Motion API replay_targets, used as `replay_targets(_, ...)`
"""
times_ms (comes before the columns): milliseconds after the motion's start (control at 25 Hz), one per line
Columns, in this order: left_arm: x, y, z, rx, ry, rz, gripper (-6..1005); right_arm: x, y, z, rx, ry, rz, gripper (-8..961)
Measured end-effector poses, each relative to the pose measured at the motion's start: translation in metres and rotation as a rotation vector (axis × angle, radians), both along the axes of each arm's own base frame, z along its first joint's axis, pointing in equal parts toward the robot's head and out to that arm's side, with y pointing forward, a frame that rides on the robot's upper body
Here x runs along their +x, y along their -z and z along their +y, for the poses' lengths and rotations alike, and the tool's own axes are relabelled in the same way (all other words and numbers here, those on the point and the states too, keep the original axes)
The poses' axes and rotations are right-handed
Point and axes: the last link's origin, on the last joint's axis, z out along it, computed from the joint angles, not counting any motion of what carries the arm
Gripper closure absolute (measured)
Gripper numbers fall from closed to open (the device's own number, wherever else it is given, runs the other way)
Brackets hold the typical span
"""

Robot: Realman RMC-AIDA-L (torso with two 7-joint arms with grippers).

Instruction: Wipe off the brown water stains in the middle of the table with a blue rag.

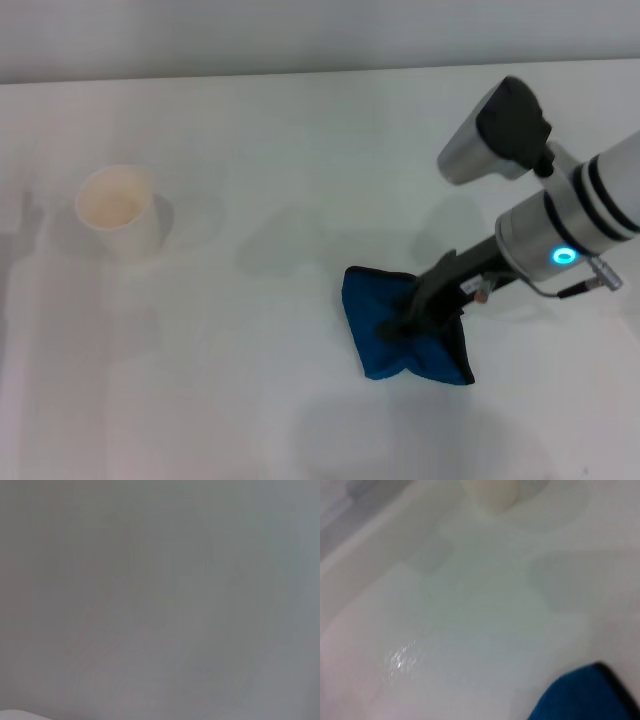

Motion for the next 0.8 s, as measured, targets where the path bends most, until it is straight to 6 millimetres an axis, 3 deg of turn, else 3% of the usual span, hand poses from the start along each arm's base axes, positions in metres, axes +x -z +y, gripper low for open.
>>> replay_targets(200,-0.001,-0.001,0.000,0.002,-0.001,0.005,123,-0.008,-0.020,0.016,0.108,-0.004,0.145,359)
replay_targets(400,-0.001,-0.001,0.000,0.003,-0.003,0.011,123,-0.001,-0.051,0.033,0.305,0.102,0.615,165)
replay_targets(520,-0.002,-0.001,0.000,0.003,-0.004,0.013,123,0.023,-0.069,0.035,0.508,0.143,0.845,89)
replay_targets(560,-0.003,-0.002,-0.001,0.004,-0.007,0.014,123,0.052,-0.082,0.033,0.699,0.186,0.906,88)
replay_targets(600,-0.003,-0.002,-0.001,0.004,-0.007,0.014,123,0.052,-0.082,0.033,0.699,0.186,0.906,88)
replay_targets(800,-0.003,-0.002,-0.002,0.008,-0.004,0.016,123,0.110,-0.091,0.013,1.063,0.161,0.804,86)
